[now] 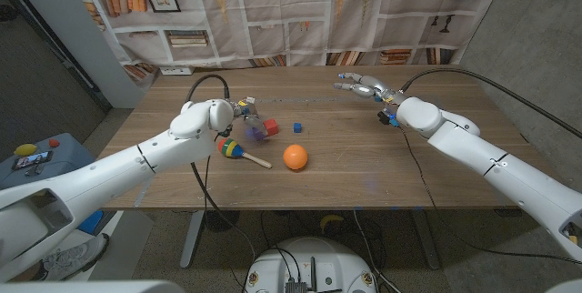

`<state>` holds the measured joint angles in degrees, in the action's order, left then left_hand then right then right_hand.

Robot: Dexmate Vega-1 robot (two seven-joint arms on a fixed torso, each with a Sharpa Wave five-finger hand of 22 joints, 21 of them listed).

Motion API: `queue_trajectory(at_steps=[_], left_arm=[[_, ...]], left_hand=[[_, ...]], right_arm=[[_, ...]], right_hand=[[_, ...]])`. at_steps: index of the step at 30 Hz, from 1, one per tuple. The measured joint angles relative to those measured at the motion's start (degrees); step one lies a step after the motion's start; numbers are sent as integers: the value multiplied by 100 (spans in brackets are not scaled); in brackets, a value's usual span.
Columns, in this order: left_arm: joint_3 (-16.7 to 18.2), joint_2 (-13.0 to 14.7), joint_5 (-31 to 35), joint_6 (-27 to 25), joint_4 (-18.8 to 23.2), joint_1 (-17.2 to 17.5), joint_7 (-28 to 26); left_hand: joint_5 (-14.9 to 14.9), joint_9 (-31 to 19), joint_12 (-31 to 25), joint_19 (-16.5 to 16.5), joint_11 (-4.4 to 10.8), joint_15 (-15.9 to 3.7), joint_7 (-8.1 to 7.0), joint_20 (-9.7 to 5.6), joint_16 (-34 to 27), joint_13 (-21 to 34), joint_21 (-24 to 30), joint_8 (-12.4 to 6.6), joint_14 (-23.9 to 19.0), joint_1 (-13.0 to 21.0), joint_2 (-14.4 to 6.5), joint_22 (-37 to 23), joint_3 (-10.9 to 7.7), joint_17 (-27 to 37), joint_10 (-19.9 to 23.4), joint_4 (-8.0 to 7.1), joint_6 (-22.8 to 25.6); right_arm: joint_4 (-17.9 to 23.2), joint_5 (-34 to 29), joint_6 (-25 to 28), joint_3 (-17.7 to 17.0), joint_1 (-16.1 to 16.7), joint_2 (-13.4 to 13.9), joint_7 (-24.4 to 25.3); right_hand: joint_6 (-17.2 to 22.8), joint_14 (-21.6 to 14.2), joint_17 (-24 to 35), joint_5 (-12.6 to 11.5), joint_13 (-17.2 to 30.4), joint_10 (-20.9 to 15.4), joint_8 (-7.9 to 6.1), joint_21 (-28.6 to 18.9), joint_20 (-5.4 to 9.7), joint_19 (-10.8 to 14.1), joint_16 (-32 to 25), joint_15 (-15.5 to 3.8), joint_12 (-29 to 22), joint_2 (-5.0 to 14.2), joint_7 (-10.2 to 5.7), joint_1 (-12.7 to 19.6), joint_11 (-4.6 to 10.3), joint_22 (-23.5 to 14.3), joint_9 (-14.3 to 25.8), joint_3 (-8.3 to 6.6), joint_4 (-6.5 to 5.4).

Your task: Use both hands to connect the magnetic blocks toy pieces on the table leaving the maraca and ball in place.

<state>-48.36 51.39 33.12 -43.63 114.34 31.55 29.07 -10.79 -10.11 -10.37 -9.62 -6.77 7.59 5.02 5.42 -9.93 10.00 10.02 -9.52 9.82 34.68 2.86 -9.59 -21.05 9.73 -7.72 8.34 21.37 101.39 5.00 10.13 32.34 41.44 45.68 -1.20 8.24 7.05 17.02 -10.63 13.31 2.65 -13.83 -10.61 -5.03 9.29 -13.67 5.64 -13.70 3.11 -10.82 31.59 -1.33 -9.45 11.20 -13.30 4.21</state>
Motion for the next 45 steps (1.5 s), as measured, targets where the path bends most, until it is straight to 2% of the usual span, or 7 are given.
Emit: queue_trajectory(at_steps=[8, 15, 16, 23, 31, 41, 45], left_arm=[[148, 148, 5, -29, 241, -42, 95], [630, 226, -291, -24, 331, 260, -1], [702, 241, -722, 87, 340, 308, -350], [1039, 297, -1148, 268, 346, 529, -693], [1364, 306, -1823, 679, 211, 779, -1334], [1676, 268, -2461, 1139, 18, 1064, -1976], [1805, 238, -2706, 1304, -43, 1216, -2244]], left_hand=[[21, 0, 0, -38, -124, 82, 116, 83, 0, 0, -7, 0, 22, -283, 26, -16, 89, 0, -186, -41, -508], [21, -1, 0, -39, -153, 105, 143, 83, 0, 0, -7, 26, 1, -484, -18, -16, 136, 0, -215, -88, -941], [21, -1, 0, -39, -153, 105, 143, 83, 0, 0, -7, 26, 1, -505, -38, -16, 136, 0, -215, -88, -941], [21, -1, 0, -37, -173, 123, 172, 81, 0, 0, 20, 26, 20, -570, -100, -16, 146, 0, -235, -98, -1033], [21, 23, -50, -39, -160, 110, -128, 39, -27, 0, 64, 26, 7, -723, -211, -15, 159, 0, -221, -112, -1336], [26, 25, -70, -18, -47, -24, -282, -124, -27, 0, 108, -2, 0, -830, -319, -15, 133, -1, -191, -137, -1482], [44, 25, -89, -18, 15, -85, -444, -124, -58, -10, 108, -2, 1, -917, -406, -15, 133, -1, -212, -137, -1606]], right_arm=[[27, 34, 34, -17, 25, 9, 32], [-1, 145, -48, -79, 99, 3, 38], [-7, 157, -58, -85, 105, 0, 40], [-47, 276, -131, -121, 140, -15, 51], [-188, 469, -312, -219, 234, -91, 122], [-438, 747, -675, -342, 359, -257, 249], [-540, 904, -836, -403, 426, -324, 300]], right_hand=[[5, 0, -28, 0, 0, 0, 11, 0, -21, -22, 0, 0, 0, 7, -5, -7, 0, 0, 0, -5, 9], [5, 63, -27, 26, -28, 0, 57, 0, -3, -88, 0, 19, 0, -32, -5, -90, 0, 0, -28, 17, 31], [5, 64, -27, 26, -28, 0, 57, 0, -20, -105, 24, 19, 0, -32, -5, -90, 0, 0, -28, 17, 31], [-7, 94, -27, 26, -27, -20, 93, 0, 20, -128, 40, -12, 0, -31, 72, -92, -21, 0, -28, 40, 54], [14, 31, -54, 25, -48, -145, 123, 0, 96, -51, 40, -75, 0, -39, 110, -189, 20, 0, -27, 64, 78], [-102, -96, -123, 25, -97, -328, 241, 0, 236, -6, 40, -201, 0, -34, 138, -255, 42, 0, -54, 88, 102], [-257, -201, -158, 25, -131, -394, 300, 0, 250, -20, 0, -238, 0, -76, 109, -332, 25, 0, -55, 88, 102]])
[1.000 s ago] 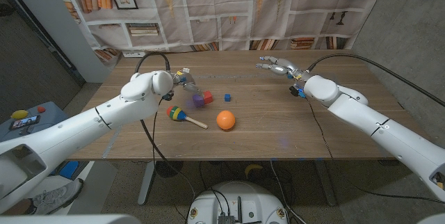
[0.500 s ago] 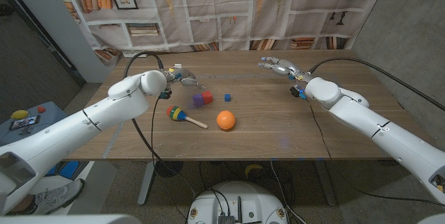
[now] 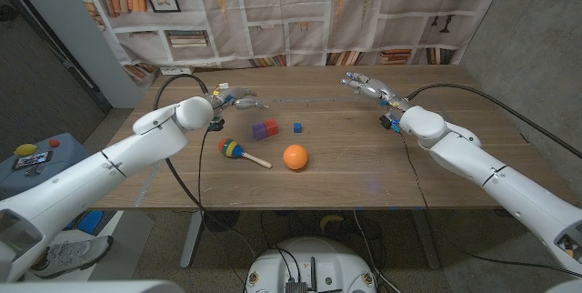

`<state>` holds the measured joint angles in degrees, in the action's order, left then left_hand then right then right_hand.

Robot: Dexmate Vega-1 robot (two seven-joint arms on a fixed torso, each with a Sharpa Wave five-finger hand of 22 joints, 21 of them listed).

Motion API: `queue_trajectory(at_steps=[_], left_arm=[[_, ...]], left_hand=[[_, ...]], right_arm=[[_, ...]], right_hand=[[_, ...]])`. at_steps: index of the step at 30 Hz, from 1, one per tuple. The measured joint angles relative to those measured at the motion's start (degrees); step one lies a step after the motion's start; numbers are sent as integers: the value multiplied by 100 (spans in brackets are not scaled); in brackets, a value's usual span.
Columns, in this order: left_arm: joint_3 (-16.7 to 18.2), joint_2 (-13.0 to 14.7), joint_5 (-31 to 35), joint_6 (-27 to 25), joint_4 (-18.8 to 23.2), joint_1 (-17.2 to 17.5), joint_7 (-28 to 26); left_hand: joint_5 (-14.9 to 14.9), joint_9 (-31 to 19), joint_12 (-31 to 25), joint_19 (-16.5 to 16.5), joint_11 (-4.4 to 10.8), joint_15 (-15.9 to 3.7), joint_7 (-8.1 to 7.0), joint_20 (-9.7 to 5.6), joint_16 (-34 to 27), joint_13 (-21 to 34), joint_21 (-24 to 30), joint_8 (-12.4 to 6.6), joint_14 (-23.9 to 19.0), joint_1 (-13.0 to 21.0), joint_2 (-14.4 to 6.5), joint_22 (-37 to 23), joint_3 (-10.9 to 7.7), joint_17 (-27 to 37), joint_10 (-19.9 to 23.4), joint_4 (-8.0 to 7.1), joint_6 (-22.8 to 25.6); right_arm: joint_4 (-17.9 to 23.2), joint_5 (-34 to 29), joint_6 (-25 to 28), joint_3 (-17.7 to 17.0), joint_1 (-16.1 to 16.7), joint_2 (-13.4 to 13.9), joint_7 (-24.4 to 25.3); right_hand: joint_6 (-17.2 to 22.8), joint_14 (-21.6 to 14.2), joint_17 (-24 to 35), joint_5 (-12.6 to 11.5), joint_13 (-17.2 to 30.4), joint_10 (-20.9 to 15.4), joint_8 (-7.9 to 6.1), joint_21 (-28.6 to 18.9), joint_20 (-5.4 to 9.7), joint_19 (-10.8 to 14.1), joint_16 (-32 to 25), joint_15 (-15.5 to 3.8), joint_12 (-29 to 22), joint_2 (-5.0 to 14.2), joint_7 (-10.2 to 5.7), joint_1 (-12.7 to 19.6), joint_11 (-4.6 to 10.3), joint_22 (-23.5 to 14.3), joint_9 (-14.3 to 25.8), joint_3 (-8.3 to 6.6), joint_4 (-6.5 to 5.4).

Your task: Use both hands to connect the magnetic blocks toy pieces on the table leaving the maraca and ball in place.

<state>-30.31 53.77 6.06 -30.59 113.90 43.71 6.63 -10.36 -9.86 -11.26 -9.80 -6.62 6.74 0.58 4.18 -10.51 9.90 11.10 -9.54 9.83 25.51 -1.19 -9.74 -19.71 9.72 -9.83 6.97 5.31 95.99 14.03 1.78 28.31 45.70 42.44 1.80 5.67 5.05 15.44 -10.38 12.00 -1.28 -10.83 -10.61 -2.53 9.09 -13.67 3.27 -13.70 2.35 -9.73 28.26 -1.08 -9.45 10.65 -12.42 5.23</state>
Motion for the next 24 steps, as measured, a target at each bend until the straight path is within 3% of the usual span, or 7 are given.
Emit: queue_trajectory(at_steps=[4, 9, 11, 14, 18, 24], left_arm=[[95, -28, -209, 147, -46, 119, -289], [197, -118, -406, 319, -128, 270, -590], [225, -148, -476, 386, -167, 310, -676], [279, -217, -644, 559, -261, 386, -853], [349, -324, -794, 763, -382, 480, -1033], [465, -531, -1087, 1236, -617, 661, -1451]], left_hand=[[0, 0, 0, 23, 203, -74, -297, -85, -10, -5, 35, -3, 8, -127, -77, 0, 0, -13, 100, 0, -155], [0, -1, -44, 234, 355, -177, -396, -315, -10, -4, 56, -65, 13, -245, -183, 15, 0, -13, 234, 0, -89], [0, -1, -45, 288, 380, -217, -341, -456, -10, -4, 56, -87, -9, -312, -250, 15, 0, -13, 258, 0, -14], [0, -1, -44, 364, 419, -250, -324, -548, -10, -4, 56, -87, -3, -350, -289, 15, -23, -13, 297, -23, 3], [0, -1, -44, 445, 536, -342, -252, -626, -9, -4, 55, -87, -10, -456, -395, 14, -24, -13, 415, -23, 75], [0, -1, -44, 760, 746, -561, -199, -615, -36, -3, 98, -87, -193, -612, -471, 14, -41, -12, 625, -40, 189]], right_arm=[[-106, 145, -154, -63, 71, -69, 24], [-264, 401, -394, -172, 186, -160, 34], [-296, 494, -467, -202, 217, -182, 43], [-362, 615, -586, -261, 286, -239, 54], [-444, 771, -720, -322, 339, -288, 72], [-582, 995, -937, -427, 455, -385, 85]], right_hand=[[-79, -38, -16, 0, -29, -29, 25, 0, 103, -41, 0, -38, 0, 83, 41, -83, 30, 0, 0, 18, -19], [-96, -58, -29, 0, -61, -145, 25, 0, 155, -95, 0, -61, 0, 236, 126, -236, 82, 0, -24, 28, -80], [-55, -78, -29, 0, -82, -183, 25, 0, 187, -81, 0, -81, 0, 277, 167, -277, 118, 0, -26, 31, -117], [-47, -118, -52, 0, -104, -243, 24, 0, 232, -89, 0, -122, 0, 320, 241, -321, 100, 0, -26, 55, -154], [-54, -139, -55, 0, -108, -292, 24, 0, 245, -103, 0, -142, 0, 333, 352, -439, 109, 0, -26, 86, -185], [-50, -169, -55, -1, -136, -364, 24, 0, 276, -72, 0, -174, 40, 369, 387, -566, 118, 0, -53, 126, -227]])
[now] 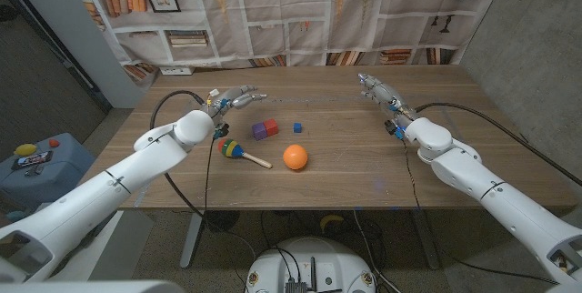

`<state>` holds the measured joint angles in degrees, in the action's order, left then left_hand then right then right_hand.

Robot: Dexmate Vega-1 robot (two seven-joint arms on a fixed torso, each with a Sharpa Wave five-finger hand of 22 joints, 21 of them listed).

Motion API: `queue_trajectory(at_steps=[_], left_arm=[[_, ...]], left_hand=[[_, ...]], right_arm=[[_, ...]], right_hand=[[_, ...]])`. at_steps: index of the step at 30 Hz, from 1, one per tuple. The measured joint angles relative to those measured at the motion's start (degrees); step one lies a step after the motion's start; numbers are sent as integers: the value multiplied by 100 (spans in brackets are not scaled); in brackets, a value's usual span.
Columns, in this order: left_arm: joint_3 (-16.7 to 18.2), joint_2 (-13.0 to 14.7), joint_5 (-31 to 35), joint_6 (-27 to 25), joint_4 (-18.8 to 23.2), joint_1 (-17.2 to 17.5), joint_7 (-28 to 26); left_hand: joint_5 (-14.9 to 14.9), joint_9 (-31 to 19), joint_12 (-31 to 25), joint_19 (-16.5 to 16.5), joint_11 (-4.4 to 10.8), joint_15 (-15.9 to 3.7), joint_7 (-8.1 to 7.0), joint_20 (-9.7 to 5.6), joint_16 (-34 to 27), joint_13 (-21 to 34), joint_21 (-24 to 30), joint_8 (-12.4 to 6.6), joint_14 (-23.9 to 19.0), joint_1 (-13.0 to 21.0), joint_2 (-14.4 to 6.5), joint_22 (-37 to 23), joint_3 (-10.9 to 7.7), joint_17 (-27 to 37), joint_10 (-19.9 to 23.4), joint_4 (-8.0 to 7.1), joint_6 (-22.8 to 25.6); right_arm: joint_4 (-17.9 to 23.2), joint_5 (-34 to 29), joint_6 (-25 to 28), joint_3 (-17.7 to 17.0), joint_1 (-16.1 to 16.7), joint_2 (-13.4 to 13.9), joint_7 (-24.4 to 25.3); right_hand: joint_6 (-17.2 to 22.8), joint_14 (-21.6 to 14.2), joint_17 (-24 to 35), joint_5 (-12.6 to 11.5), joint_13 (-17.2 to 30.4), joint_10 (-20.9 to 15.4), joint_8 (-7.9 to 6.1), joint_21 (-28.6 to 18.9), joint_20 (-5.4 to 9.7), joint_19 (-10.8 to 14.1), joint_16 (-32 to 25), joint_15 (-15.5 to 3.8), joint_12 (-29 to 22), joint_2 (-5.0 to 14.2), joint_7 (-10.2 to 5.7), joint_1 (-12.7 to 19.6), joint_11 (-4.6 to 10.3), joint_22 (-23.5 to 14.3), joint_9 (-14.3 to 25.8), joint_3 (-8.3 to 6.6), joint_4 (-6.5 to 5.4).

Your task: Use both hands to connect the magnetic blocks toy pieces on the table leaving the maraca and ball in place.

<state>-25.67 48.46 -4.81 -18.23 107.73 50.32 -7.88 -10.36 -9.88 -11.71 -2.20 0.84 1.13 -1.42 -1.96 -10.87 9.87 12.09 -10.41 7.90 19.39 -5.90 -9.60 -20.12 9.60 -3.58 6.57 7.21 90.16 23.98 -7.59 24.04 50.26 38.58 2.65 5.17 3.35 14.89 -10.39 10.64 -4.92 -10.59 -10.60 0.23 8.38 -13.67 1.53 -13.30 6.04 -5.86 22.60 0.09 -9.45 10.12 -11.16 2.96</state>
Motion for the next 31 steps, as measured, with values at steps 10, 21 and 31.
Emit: queue_trajectory(at_steps=[10, 21, 31], left_arm=[[147, -459, -263, 729, -589, 198, -442], [236, -989, -457, 1904, -1157, 346, -1182], [288, -1340, -574, 2343, -1445, 458, -1549]], left_hand=[[0, 0, 0, 320, 166, -203, 115, 4, 0, 0, 21, 0, -293, -122, -111, 0, -10, 0, 221, 10, 217], [0, -1, 0, 432, 120, -246, 164, -1, 0, 1, 21, -22, -393, -151, -141, -1, -47, 1, 368, 48, 368], [-1, -1, 0, 471, 89, -226, 182, 1, 0, 1, 21, -22, -413, -174, -164, -1, -70, 1, 399, 72, 449]], right_arm=[[-315, 528, -604, -179, 123, -254, -170], [-747, 957, -1062, -305, 159, -582, -410], [-921, 1209, -1220, -341, 154, -758, -519]], right_hand=[[42, -164, -51, 0, -21, -144, -19, -22, 143, 144, -46, -60, 0, -30, 47, -195, 1, 12, 0, 15, -61], [119, -235, -53, 0, -26, -215, -23, -45, 172, 217, -46, -71, 45, 48, 83, -272, 11, 12, 1, 15, -60], [115, -235, -80, -25, -25, -255, -23, -45, 181, 225, -46, -71, 56, 52, 167, -370, -30, 11, 1, 32, -125]])
